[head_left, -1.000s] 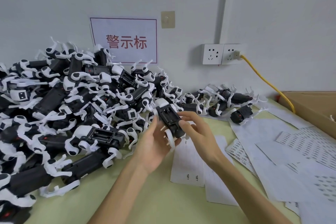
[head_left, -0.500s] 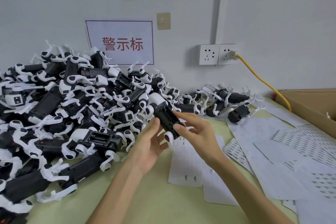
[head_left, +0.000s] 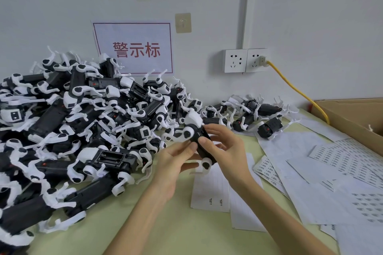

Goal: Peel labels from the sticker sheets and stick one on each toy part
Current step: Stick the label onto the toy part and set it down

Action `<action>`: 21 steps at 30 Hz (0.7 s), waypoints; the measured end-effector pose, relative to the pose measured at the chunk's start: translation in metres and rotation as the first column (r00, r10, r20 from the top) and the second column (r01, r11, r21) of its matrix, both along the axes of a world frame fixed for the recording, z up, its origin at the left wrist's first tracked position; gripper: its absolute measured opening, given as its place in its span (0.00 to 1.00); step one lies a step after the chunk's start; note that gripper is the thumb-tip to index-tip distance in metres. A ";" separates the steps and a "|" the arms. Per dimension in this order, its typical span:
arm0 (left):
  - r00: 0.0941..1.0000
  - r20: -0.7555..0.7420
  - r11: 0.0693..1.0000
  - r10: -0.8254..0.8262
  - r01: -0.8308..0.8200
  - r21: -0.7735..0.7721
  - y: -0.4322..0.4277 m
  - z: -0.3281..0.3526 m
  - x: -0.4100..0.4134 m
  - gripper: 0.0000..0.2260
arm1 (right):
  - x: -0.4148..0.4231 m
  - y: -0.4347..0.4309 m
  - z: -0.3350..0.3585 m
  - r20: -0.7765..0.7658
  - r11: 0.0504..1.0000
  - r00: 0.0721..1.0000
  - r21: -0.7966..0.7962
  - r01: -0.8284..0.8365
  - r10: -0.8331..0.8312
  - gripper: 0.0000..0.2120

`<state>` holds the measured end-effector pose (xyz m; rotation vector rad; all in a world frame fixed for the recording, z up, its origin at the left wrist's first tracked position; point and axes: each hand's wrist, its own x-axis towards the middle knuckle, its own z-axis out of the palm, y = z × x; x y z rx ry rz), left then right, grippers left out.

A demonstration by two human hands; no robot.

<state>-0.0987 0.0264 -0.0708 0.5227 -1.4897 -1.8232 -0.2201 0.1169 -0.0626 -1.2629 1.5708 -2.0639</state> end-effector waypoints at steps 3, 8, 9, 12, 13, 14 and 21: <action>1.000 0.023 0.999 0.017 -0.015 -0.048 0.001 0.000 -0.002 0.25 | 0.000 -0.001 -0.001 0.147 1.000 0.989 -0.021 -0.003 0.006 0.10; 1.000 0.022 0.998 -0.015 0.017 -0.055 -0.001 0.001 0.000 0.21 | 0.002 -0.002 -0.001 0.484 0.999 0.874 -0.030 -0.023 0.035 0.15; 1.000 0.023 0.999 -0.011 0.012 -0.049 -0.001 0.001 0.000 0.22 | 0.001 -0.002 -0.002 0.496 1.000 0.868 -0.021 -0.021 0.028 0.14; 0.998 0.064 0.999 -0.018 0.021 -0.045 0.000 0.000 -0.002 0.24 | -0.001 -0.002 -0.002 0.490 0.999 0.871 -0.025 -0.019 0.029 0.08; 0.995 0.094 0.998 -0.040 0.045 -0.051 0.001 -0.001 -0.003 0.24 | -0.001 -0.002 -0.003 0.475 0.999 0.879 -0.029 -0.031 0.041 0.07; 0.990 0.124 0.996 -0.067 0.074 -0.054 0.002 -0.002 -0.003 0.24 | 0.000 -0.002 -0.004 0.453 0.998 0.890 -0.028 -0.051 0.058 0.07; 0.997 0.003 0.997 -0.077 0.077 0.027 -0.004 0.004 0.000 0.17 | -0.015 -0.004 0.001 0.305 0.978 0.930 -0.028 -0.208 0.207 0.10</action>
